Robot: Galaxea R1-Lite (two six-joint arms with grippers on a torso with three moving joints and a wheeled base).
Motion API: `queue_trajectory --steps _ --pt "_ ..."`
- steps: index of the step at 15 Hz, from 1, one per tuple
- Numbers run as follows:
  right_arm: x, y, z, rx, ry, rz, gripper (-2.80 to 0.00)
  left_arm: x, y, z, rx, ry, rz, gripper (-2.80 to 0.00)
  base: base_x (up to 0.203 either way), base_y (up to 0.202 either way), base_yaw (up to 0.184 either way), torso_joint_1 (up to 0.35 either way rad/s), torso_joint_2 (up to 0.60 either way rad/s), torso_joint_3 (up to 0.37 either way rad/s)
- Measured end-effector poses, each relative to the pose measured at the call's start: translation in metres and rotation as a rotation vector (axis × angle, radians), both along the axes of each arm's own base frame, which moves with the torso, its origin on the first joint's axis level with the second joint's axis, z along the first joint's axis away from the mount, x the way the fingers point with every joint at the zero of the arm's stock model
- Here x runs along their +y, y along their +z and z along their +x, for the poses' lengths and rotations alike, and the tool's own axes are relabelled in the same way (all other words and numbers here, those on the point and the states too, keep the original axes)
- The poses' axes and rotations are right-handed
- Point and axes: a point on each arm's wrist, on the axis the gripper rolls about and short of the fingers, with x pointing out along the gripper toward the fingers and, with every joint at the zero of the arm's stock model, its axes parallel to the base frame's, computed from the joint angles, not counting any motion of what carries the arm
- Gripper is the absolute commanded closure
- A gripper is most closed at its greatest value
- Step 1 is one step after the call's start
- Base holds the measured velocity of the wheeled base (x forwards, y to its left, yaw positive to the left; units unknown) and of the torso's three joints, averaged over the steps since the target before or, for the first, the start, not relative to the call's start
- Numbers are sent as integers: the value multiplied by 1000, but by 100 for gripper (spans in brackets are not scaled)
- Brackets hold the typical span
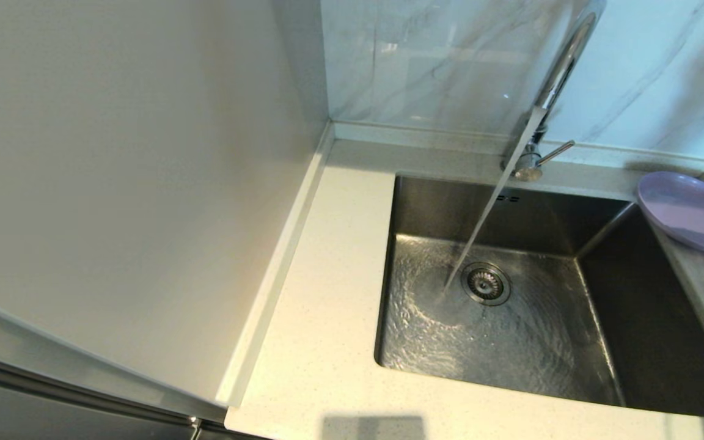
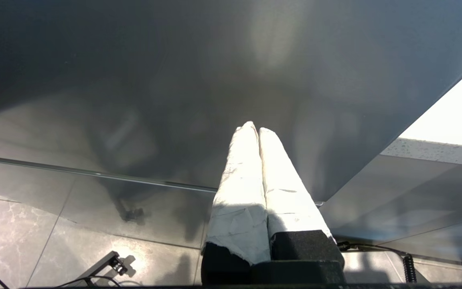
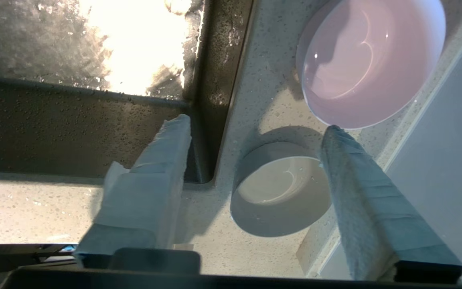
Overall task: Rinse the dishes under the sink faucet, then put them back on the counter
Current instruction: Place the bowl on the table, then pick up the bowl
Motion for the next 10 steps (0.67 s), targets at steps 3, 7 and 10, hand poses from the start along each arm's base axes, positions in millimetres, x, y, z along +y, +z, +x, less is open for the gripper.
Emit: queue_trajectory --steps 3,7,10 --pt "-2 -4 3 13 1 9 -280 0 0 0 0 0 0 0 0 0 0 0 0 0" --pt "-6 -13 12 36 -13 30 -280 0 0 0 1 0 -1 0 0 0 0 0 0 0" --pt "-11 -20 19 52 -25 41 -280 0 0 0 0 0 0 0 0 0 0 0 0 0"
